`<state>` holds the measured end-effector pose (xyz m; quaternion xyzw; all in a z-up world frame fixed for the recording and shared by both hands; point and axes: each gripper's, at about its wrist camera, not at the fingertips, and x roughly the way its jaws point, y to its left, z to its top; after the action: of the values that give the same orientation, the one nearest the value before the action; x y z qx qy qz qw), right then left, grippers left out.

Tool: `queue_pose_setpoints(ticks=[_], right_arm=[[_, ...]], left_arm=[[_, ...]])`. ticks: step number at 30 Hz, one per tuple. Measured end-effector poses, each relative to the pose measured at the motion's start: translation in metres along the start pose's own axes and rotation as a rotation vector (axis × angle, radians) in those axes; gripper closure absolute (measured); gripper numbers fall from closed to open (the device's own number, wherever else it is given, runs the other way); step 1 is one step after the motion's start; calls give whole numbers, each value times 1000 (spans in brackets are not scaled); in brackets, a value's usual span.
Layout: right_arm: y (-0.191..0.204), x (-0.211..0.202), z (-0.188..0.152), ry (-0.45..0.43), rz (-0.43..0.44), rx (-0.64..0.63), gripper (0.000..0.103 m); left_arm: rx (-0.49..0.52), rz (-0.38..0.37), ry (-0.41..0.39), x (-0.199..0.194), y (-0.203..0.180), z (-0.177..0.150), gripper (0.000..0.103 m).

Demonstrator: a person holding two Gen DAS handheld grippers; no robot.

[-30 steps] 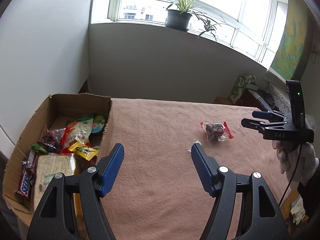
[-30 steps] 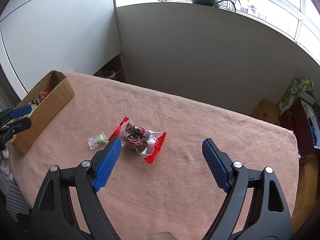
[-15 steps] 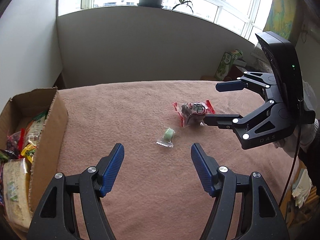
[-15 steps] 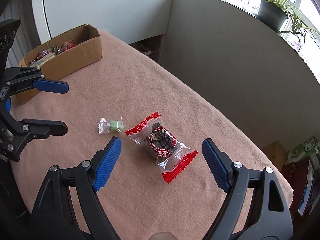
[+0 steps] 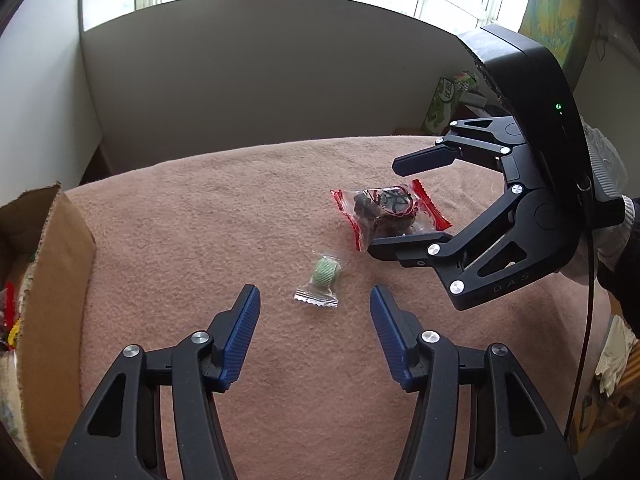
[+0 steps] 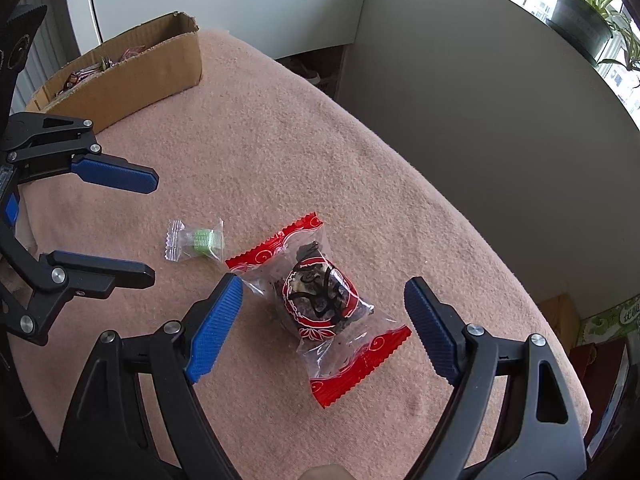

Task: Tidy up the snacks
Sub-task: 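Grasp the green candy with the left tool while the right tool grasps the braised egg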

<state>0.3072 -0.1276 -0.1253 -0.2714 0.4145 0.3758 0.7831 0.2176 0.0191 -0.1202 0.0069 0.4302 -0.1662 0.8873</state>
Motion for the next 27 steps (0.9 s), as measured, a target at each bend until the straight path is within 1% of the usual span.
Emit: queue_pose_setpoints(ticks=[4, 6, 7, 11, 13, 15, 16, 18, 20, 24, 27], right_arm=[[-7, 6, -5, 0, 14, 33, 18], [-10, 9, -7, 0, 30, 57, 22], [-11, 10, -7, -3, 36, 69, 23], [-13, 9, -12, -18, 39, 92, 23], [-15, 8, -14, -26, 47, 112, 26], [-16, 7, -15, -35, 45, 127, 30], [-17, 5, -16, -37, 45, 131, 31], [-17, 2, -18, -39, 41, 138, 39], [-18, 0, -18, -38, 35, 146, 43], [-19, -2, -18, -45, 35, 157, 49], [-20, -4, -19, -51, 38, 179, 51]], left_arm=[[5, -2, 6, 7, -2, 4, 49], [13, -2, 10, 10, -4, 6, 56], [19, -2, 13, 13, -5, 7, 60], [33, 0, 22, 23, -6, 8, 61], [30, -8, 28, 27, -7, 9, 61], [26, -11, 33, 34, -7, 12, 64], [24, -11, 33, 36, -7, 12, 67], [21, -10, 31, 38, -7, 14, 70], [20, -4, 30, 40, -6, 15, 78], [18, 5, 25, 43, -7, 15, 80], [14, 13, 20, 37, -5, 12, 80]])
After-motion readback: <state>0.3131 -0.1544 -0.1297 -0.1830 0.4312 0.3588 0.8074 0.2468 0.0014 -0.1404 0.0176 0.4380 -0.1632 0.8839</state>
